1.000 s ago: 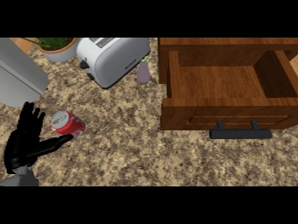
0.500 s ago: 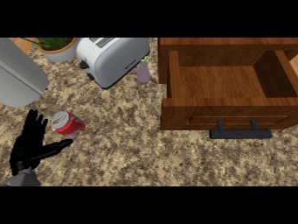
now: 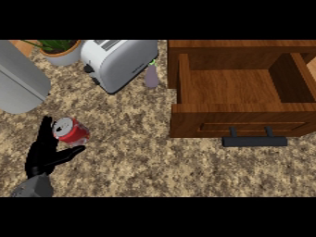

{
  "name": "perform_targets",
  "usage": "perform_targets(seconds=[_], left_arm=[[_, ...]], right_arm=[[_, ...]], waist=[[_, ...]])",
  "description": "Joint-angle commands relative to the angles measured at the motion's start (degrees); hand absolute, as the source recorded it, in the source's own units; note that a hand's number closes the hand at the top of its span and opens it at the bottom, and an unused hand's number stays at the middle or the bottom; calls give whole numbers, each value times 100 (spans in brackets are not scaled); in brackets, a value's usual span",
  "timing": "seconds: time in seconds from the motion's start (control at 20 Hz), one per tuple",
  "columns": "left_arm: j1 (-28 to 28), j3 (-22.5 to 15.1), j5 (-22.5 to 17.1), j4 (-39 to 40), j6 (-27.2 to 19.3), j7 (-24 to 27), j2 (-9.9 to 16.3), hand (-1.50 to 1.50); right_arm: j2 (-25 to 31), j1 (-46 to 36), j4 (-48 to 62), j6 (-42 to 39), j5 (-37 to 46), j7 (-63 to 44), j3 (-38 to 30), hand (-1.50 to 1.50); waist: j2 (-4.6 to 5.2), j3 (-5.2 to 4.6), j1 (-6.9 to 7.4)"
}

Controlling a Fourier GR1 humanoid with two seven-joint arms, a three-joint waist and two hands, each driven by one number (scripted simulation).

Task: Pick up the can, place it into the drawer and close the drawer

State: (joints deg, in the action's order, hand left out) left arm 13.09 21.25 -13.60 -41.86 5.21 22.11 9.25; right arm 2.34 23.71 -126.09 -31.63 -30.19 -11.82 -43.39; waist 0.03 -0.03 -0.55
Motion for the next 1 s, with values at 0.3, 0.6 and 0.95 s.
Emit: perform_targets(seconds=[0.3,0.6,0.95], left_arm=[[934,253,-380,1327,184,385,132,-150],[848,-24,-468,1013,706,92,-52,150],[901,-228,-593,399,1180,12,20,150]], right_arm=[[50,-223,87,-28,60,-141,-98,-150],[-70,182,-310,-101,-406,-355,-134,-150],[220,-173,-159,329,-400,-532,49,-150]], waist=[[7,-2,-11],[-21,5,21],[-21,6,63]])
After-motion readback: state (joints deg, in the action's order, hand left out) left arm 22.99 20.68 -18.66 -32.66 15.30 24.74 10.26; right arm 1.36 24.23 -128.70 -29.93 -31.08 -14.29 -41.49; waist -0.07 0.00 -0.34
